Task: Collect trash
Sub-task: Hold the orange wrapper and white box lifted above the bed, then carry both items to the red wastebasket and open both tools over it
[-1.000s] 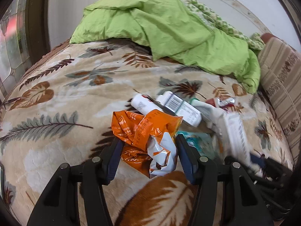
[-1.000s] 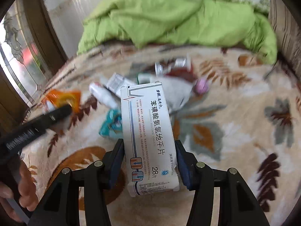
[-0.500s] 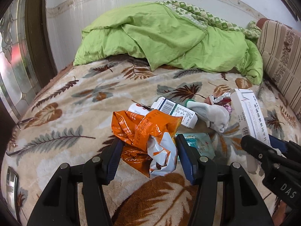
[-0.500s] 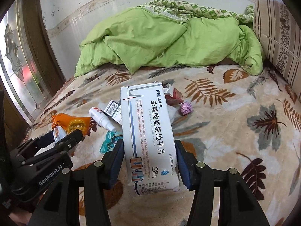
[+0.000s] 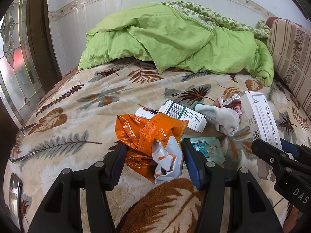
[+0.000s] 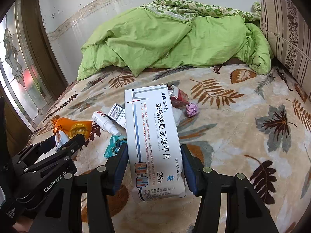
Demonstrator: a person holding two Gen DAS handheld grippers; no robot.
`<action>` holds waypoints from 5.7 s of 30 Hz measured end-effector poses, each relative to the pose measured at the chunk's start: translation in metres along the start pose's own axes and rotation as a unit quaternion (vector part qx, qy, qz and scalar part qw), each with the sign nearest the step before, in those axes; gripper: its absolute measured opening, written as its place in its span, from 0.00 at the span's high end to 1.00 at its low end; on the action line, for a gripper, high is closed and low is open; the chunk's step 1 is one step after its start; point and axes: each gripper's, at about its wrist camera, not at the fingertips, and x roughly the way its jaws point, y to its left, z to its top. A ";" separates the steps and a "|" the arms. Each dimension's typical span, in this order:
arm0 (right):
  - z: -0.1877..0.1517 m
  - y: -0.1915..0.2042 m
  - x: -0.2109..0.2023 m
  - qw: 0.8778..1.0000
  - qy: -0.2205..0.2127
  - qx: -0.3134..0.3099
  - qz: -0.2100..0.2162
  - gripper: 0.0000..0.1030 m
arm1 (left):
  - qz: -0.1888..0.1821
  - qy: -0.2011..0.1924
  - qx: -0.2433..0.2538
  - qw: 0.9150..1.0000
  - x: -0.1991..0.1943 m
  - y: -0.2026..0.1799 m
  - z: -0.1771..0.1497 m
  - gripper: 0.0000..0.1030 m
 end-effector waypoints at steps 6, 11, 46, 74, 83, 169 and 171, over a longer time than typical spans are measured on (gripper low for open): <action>0.000 0.000 0.000 1.000 0.000 0.000 0.001 0.45 | 0.001 0.000 0.000 1.000 0.000 0.000 0.000 0.46; 0.000 0.000 -0.001 1.000 -0.001 0.000 0.002 0.45 | 0.001 -0.001 0.001 1.000 0.000 -0.001 0.000 0.46; -0.007 0.002 -0.025 1.000 -0.011 0.018 0.013 0.45 | 0.004 -0.023 -0.010 1.000 -0.026 0.002 0.000 0.46; -0.092 0.019 -0.125 0.998 -0.041 -0.036 0.007 0.45 | 0.026 -0.042 0.018 0.999 -0.129 -0.003 -0.079 0.46; -0.092 0.018 -0.123 0.999 -0.039 -0.030 0.007 0.45 | 0.026 -0.033 0.014 0.999 -0.123 -0.001 -0.079 0.45; -0.180 -0.185 -0.335 0.964 -0.075 0.207 -0.148 0.45 | -0.348 0.071 0.193 0.915 -0.215 -0.255 -0.110 0.45; -0.186 -0.201 -0.343 0.958 -0.076 0.228 -0.156 0.45 | -0.377 0.093 0.210 0.897 -0.221 -0.283 -0.118 0.45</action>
